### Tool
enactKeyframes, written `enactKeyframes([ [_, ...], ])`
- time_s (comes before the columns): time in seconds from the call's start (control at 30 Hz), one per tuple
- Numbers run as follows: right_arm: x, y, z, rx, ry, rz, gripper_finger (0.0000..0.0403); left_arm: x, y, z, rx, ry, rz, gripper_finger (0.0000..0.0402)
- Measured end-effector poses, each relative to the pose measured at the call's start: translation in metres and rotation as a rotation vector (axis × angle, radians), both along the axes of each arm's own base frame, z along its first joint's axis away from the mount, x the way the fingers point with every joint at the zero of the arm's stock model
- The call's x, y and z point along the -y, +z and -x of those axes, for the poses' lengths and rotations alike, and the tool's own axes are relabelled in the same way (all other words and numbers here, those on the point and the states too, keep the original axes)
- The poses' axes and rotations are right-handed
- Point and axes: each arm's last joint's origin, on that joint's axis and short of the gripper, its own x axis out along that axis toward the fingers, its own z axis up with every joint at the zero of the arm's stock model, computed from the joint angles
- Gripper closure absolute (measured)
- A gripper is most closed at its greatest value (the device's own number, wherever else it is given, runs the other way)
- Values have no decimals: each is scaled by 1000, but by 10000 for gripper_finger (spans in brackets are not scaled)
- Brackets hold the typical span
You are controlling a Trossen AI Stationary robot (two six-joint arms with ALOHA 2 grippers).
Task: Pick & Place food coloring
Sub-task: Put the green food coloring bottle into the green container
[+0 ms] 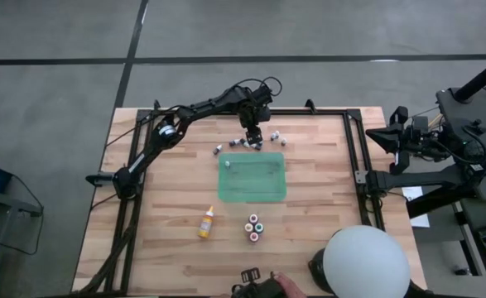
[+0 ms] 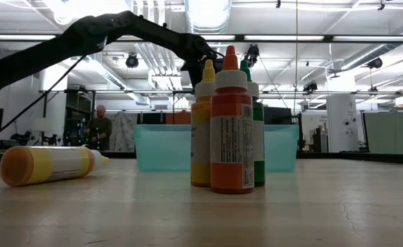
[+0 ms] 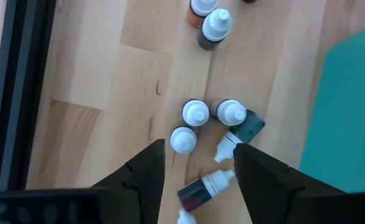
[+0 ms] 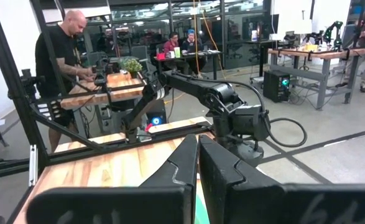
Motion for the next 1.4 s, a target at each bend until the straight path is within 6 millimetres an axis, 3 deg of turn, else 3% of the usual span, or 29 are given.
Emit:
enactKeyframes([
  [0.5, 0, 0, 0, 0, 0, 0, 394, -1, -18, -4, -36, -19, 5, 239],
  [1.17, 0, 0, 0, 0, 0, 0, 394, -4, -23, -8, -29, -14, -29, 239],
  [1.4, 0, 0, 0, 0, 0, 1, 394, -4, -33, -8, -40, -14, -23, 239],
])
